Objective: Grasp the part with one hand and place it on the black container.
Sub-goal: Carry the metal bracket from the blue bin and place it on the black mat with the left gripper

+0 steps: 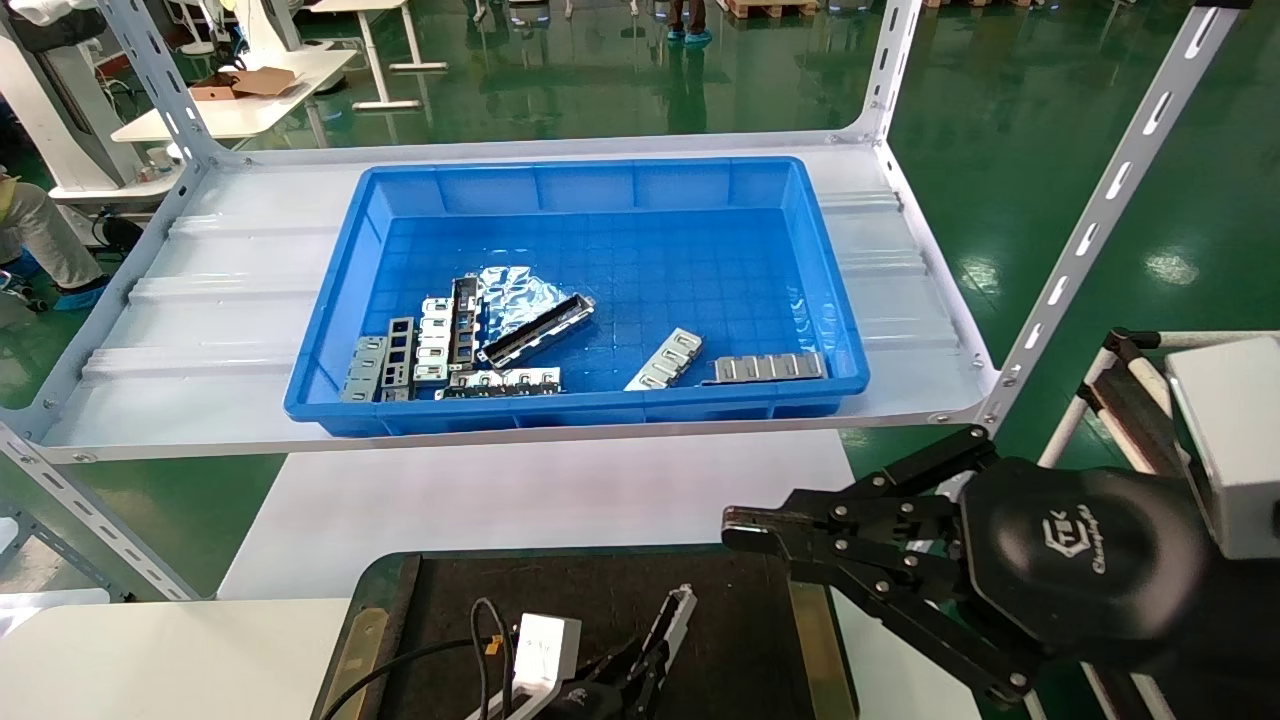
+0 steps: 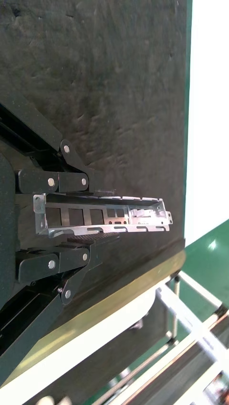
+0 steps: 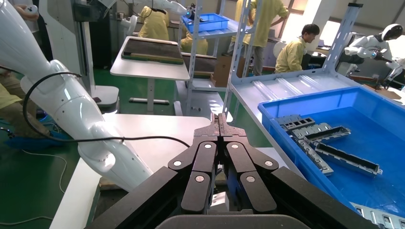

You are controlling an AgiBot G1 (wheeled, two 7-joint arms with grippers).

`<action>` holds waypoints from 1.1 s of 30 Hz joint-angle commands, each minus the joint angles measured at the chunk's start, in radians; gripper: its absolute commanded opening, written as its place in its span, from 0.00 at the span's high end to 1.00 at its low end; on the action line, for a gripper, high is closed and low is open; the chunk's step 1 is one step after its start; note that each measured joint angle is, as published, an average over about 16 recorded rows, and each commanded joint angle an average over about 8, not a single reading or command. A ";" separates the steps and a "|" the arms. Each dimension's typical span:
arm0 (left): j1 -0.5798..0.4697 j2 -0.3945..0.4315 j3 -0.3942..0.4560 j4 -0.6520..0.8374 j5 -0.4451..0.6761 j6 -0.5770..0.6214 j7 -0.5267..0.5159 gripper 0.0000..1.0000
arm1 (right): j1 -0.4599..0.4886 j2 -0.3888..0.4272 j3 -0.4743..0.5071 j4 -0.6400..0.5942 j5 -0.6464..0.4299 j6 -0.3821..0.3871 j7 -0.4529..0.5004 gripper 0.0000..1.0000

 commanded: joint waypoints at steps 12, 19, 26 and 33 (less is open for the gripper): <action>0.008 0.149 -0.054 0.070 0.022 -0.166 -0.033 1.00 | 0.000 0.000 0.000 0.000 0.000 0.000 0.000 1.00; 0.025 0.220 -0.101 0.118 0.082 -0.178 -0.080 1.00 | 0.000 0.000 -0.001 0.000 0.000 0.000 0.000 1.00; 0.031 0.244 -0.111 0.136 0.138 -0.197 -0.175 1.00 | 0.000 0.000 -0.001 0.000 0.001 0.000 0.000 1.00; 0.018 0.248 -0.059 0.158 0.203 -0.219 -0.283 1.00 | 0.000 0.000 -0.001 0.000 0.001 0.000 -0.001 1.00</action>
